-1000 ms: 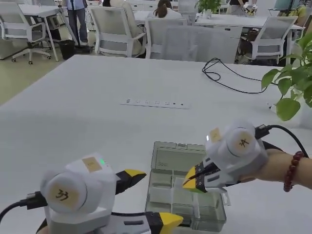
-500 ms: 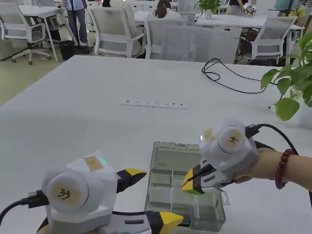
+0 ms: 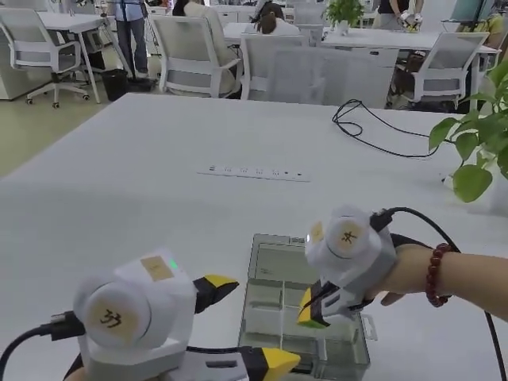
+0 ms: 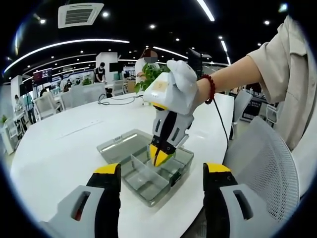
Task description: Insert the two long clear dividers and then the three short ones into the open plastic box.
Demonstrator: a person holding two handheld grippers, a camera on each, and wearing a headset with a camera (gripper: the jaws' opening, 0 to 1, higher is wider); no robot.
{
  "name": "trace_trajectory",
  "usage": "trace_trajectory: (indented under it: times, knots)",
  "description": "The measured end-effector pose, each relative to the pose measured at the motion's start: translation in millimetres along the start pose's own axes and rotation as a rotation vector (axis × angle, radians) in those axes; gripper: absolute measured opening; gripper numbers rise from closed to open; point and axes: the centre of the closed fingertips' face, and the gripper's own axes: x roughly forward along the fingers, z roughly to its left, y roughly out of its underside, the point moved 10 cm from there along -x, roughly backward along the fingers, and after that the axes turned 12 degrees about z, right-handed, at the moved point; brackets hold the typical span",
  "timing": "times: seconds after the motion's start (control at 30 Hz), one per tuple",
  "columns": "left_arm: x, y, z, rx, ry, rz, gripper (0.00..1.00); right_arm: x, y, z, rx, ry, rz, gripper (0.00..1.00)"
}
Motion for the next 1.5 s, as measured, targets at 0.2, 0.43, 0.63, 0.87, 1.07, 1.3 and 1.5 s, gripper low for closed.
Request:
trace_trajectory:
  times: [0.2,0.43,0.63,0.87,1.07,1.3,1.5]
  knots:
    - [-0.6,-0.8,-0.9,0.001,-0.003,-0.002,0.68,9.3,-4.1,-0.6,-0.017,-0.012,0.093,0.02]
    - [-0.5,-1.0,-0.3,-0.004,-0.011,-0.002,0.68,15.3,-10.9,-2.3,-0.038,-0.033,0.19,0.01]
    - [-1.8,-0.3,0.4,-0.006,-0.02,-0.006,0.69,14.6,-11.9,-1.7,-0.042,-0.034,0.215,0.01]
    - [-2.3,2.7,2.3,-0.012,-0.022,0.003,0.71,13.4,-8.8,-0.5,-0.007,-0.013,0.198,0.04]
    - [-5.7,2.4,4.4,-0.032,-0.031,-0.01,0.73,11.7,-7.4,0.0,0.033,-0.023,0.148,0.12]
    - [-7.8,2.6,3.6,-0.038,-0.038,-0.012,0.75,0.6,-8.7,3.9,0.07,-0.024,0.069,0.21]
    - [-9.7,3.2,2.5,-0.056,-0.041,-0.012,0.77,-17.0,-3.2,7.2,0.106,-0.013,0.003,0.29]
